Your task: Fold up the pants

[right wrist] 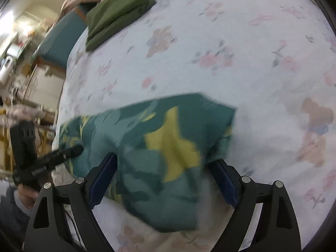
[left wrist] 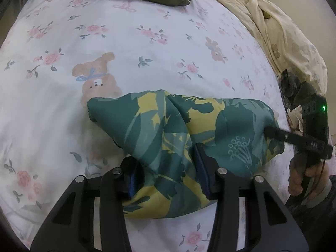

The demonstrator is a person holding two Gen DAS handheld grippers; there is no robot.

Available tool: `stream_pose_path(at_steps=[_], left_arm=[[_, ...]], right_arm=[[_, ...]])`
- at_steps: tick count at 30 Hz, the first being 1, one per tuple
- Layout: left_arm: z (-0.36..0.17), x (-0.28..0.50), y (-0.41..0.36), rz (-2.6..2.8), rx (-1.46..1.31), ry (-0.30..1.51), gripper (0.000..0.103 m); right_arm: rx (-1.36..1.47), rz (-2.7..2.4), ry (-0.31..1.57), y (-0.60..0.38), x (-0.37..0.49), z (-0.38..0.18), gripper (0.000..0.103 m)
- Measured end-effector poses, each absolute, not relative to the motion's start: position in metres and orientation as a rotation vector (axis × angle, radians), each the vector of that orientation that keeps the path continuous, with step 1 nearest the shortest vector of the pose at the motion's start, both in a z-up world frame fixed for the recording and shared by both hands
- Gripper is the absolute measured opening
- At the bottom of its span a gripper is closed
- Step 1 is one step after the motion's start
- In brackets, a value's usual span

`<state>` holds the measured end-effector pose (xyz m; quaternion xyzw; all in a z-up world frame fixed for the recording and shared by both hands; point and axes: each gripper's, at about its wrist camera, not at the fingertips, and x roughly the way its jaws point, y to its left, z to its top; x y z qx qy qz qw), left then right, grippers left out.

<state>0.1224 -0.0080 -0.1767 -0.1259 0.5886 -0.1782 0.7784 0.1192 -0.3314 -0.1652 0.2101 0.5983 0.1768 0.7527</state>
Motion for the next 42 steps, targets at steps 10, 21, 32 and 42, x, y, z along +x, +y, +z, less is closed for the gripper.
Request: stream_pose_path(at_steps=[10, 21, 32, 42], left_arm=[[-0.17, 0.119, -0.02, -0.398, -0.182, 1.224, 0.017], [-0.079, 0.146, 0.005, -0.375, -0.22, 1.001, 0.013], [-0.002, 0.344, 0.039, -0.325, -0.104, 0.785, 0.013], [-0.078, 0.517, 0.064, -0.24, 0.002, 0.842, 0.014]], right_arm=[[0.409, 0.519, 1.31, -0.304, 0.131, -0.164, 0.033], [0.355, 0.586, 1.044, -0.291, 0.148, -0.075, 0.017], [0.194, 0.64, 0.86, -0.237, 0.347, -0.015, 0.017], [0.146, 0.586, 0.904, -0.184, 0.54, -0.075, 0.017]])
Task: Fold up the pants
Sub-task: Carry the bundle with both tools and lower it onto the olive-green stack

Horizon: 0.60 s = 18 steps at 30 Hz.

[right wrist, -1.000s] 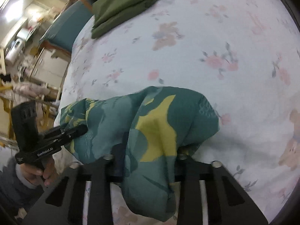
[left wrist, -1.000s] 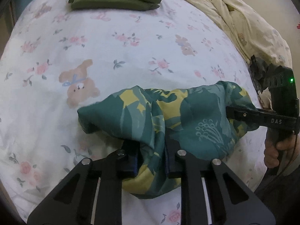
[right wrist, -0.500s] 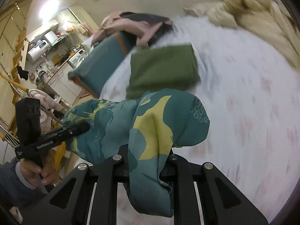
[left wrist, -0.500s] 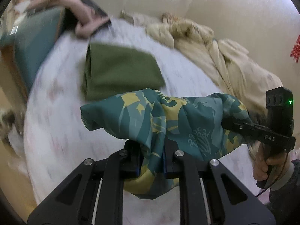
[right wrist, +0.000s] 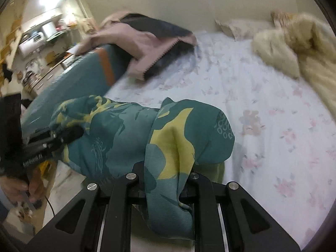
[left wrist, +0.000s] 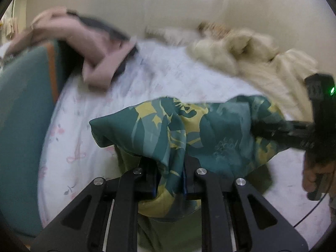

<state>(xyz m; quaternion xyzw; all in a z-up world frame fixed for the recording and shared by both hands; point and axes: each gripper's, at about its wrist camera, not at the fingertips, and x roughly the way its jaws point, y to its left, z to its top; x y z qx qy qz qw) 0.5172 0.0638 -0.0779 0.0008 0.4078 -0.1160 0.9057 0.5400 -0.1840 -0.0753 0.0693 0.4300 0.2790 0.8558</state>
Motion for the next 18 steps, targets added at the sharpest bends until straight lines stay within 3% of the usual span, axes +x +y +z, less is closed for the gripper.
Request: stream_pose_path(at_steps=[4, 12, 14, 15, 16, 17, 18], left_arm=[[-0.13, 0.544, 0.072, -0.229, -0.001, 0.928, 0.014], [-0.147, 0.557, 0.073, -0.213, -0.036, 0.963, 0.016], [-0.138, 0.553, 0.076, -0.189, -0.048, 0.942, 0.027], [-0.132, 0.549, 0.081, -0.168, -0.072, 0.941, 0.04], [-0.129, 0.548, 0.086, -0.147, -0.084, 0.942, 0.064], [-0.123, 0.545, 0.092, -0.102, -0.08, 0.942, 0.077], [-0.116, 0.537, 0.097, -0.052, -0.051, 0.926, 0.089]], right_arm=[[0.185, 0.588, 1.016, -0.174, 0.577, -0.129, 0.02], [0.262, 0.543, 1.087, -0.176, 0.591, -0.167, 0.024], [0.266, 0.535, 1.08, -0.18, 0.591, -0.161, 0.043], [0.252, 0.524, 1.07, -0.183, 0.588, -0.156, 0.049], [0.235, 0.508, 1.062, -0.187, 0.584, -0.149, 0.063], [0.219, 0.485, 1.06, -0.192, 0.581, -0.144, 0.072], [0.184, 0.443, 1.056, -0.2, 0.576, -0.136, 0.073]])
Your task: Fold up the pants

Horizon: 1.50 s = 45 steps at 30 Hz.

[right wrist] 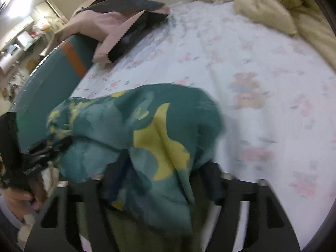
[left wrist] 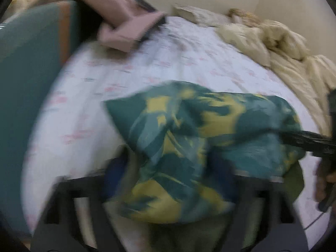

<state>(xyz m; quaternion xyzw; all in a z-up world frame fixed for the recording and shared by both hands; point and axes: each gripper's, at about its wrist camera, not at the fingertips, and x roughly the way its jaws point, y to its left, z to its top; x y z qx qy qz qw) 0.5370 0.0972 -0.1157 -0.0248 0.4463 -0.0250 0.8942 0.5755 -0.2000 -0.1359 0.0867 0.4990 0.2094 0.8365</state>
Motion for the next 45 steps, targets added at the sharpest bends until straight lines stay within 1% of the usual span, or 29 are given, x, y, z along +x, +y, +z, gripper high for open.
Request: stream_pose_path(at_steps=[3, 8, 11, 15, 17, 20, 24, 25, 26, 28, 32, 35, 40, 45], left_arm=[[-0.104, 0.521, 0.102, 0.048, 0.065, 0.92, 0.087], [-0.064, 0.458, 0.109, 0.046, 0.066, 0.893, 0.087], [-0.037, 0.407, 0.1, 0.044, 0.068, 0.852, 0.087], [-0.005, 0.332, 0.084, 0.034, 0.022, 0.778, 0.087], [0.007, 0.291, 0.073, 0.013, -0.029, 0.755, 0.087], [0.024, 0.239, 0.057, 0.0, -0.045, 0.732, 0.087], [0.05, 0.171, 0.044, -0.004, -0.042, 0.655, 0.087], [0.057, 0.15, 0.042, 0.003, -0.036, 0.636, 0.09], [0.061, 0.136, 0.041, 0.004, -0.037, 0.633, 0.096], [0.066, 0.101, 0.042, -0.003, -0.066, 0.62, 0.102], [0.065, 0.048, 0.036, 0.007, -0.031, 0.583, 0.103], [0.061, 0.03, 0.032, 0.03, -0.015, 0.583, 0.103], [0.043, 0.023, 0.03, 0.052, 0.005, 0.596, 0.103], [0.036, 0.025, 0.03, 0.048, 0.014, 0.593, 0.103]], right_arm=[[0.08, 0.268, 1.033, -0.225, 0.56, -0.118, 0.073], [0.137, 0.25, 1.019, -0.259, 0.511, -0.08, 0.073], [0.103, 0.306, 0.969, -0.257, 0.457, -0.05, 0.074], [0.153, 0.369, 0.902, -0.252, 0.372, -0.015, 0.074], [0.166, 0.364, 0.858, -0.247, 0.329, 0.001, 0.078], [0.12, 0.369, 0.797, -0.234, 0.264, 0.024, 0.079], [0.076, 0.346, 0.71, -0.222, 0.185, 0.054, 0.082], [0.086, 0.333, 0.69, -0.222, 0.165, 0.06, 0.086], [0.091, 0.326, 0.679, -0.221, 0.149, 0.063, 0.094], [0.091, 0.303, 0.669, -0.218, 0.114, 0.068, 0.103], [0.088, 0.304, 0.631, -0.208, 0.06, 0.063, 0.103], [0.089, 0.306, 0.626, -0.202, 0.038, 0.05, 0.103], [0.038, 0.284, 0.606, -0.195, 0.02, 0.038, 0.103], [0.06, 0.265, 0.637, -0.194, 0.026, 0.028, 0.103]])
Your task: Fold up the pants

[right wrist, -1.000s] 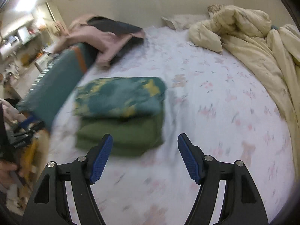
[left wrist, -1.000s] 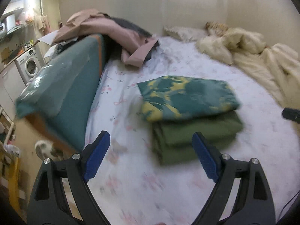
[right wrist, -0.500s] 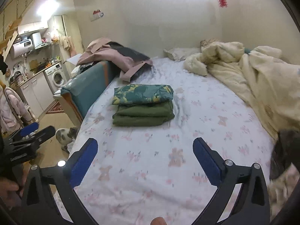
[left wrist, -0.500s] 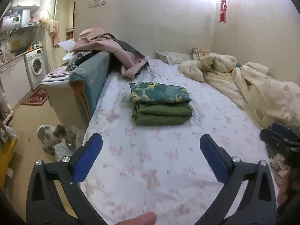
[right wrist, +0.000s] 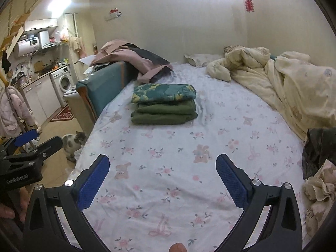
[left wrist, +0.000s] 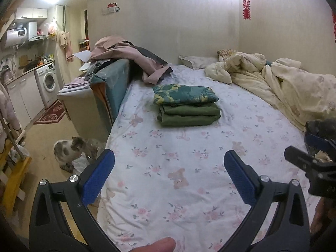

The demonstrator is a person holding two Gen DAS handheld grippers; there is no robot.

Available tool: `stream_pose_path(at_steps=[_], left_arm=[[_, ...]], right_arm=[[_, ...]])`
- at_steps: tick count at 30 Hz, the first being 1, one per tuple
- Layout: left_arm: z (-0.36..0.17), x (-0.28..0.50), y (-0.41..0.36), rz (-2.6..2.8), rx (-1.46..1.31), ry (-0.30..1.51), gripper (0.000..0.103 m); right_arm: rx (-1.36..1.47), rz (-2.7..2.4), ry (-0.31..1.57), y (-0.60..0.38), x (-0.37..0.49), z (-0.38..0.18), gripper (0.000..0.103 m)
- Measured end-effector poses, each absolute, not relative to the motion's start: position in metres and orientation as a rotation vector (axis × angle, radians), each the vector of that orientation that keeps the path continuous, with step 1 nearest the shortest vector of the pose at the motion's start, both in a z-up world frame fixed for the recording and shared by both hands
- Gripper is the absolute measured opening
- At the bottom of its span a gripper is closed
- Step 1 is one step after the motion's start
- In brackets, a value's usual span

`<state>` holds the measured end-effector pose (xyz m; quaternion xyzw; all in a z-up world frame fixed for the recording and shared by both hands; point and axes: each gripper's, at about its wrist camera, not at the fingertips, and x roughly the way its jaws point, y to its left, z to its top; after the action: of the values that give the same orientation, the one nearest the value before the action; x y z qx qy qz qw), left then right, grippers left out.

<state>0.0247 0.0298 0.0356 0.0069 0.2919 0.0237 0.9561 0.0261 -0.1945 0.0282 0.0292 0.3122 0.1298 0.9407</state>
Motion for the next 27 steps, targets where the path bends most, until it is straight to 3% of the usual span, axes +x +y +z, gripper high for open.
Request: stream_pose_path(at_steps=[27], left_arm=[[0.033, 0.027, 0.018, 0.032, 0.024, 0.6, 0.103]], right_arm=[[0.07, 0.203, 0.635, -0.196, 0.031, 0.025, 0.103]])
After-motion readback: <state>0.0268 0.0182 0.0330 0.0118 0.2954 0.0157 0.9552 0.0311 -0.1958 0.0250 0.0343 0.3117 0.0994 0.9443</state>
